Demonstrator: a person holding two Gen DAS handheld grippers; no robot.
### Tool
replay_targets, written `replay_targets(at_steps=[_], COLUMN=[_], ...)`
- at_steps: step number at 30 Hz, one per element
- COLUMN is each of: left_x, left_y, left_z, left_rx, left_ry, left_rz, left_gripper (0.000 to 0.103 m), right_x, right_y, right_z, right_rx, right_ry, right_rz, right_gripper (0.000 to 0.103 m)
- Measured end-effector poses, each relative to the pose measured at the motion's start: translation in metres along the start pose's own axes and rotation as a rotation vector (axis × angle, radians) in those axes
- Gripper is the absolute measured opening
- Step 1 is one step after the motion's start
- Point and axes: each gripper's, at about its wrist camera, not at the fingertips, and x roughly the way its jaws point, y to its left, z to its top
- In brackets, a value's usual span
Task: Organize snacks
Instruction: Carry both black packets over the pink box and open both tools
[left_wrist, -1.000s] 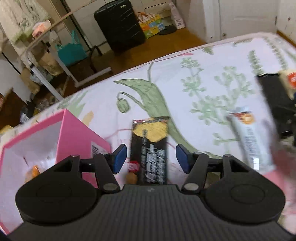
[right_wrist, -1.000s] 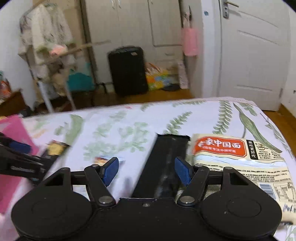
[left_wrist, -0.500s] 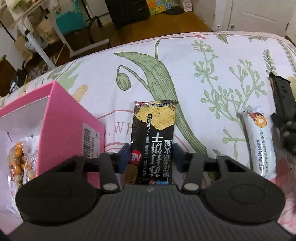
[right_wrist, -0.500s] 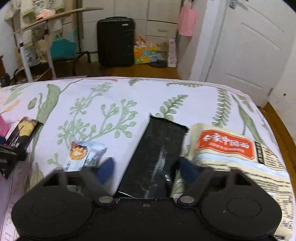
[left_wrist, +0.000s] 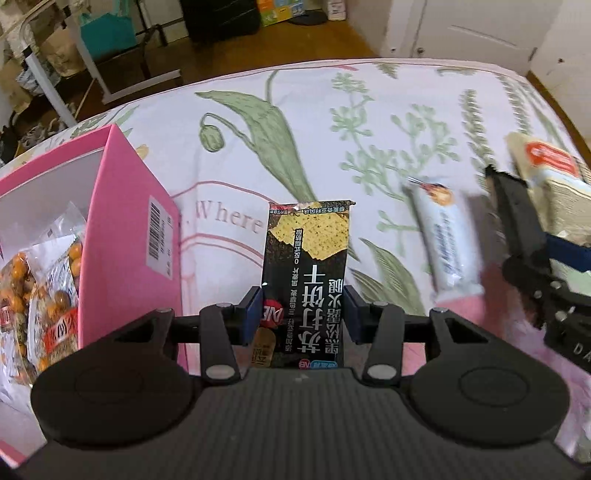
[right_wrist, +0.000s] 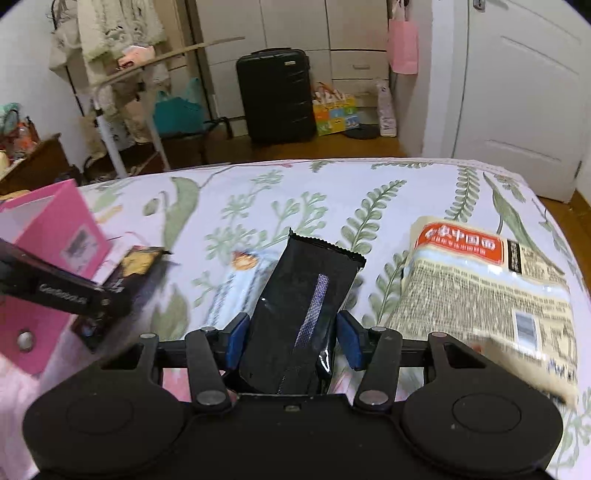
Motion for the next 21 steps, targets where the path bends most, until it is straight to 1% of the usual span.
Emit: replay_targets(at_steps=[7, 13, 18, 21], left_x=[-0.039, -0.071, -0.087, -0.094], left_y=[-0.008, -0.010, 0.002, 0.012], left_z=[-0.020, -0.042, -0.061, -0.072], left_rx=[0.068, 0.117, 0.100, 0.088], left_ry=[-0.009, -0.017, -0.019, -0.006], left_rz=[-0.035, -0.043, -0.054, -0.064], left_gripper=[0.044, 0.044, 0.045, 0.045], right_x=[-0.033, -0.064, -0.083, -0.091], right_y=[0.009, 0.024, 0.037, 0.043], right_z=[-0.010, -0.020, -0.029, -0.036], right_rx=[-0.006, -0.061, -0.117, -0.125], right_ry=[0.027, 0.046, 0.070, 0.083], right_rz=[0.056, 0.078, 0.078, 0.106], right_gripper=[0.057, 0.057, 0.057, 0.057])
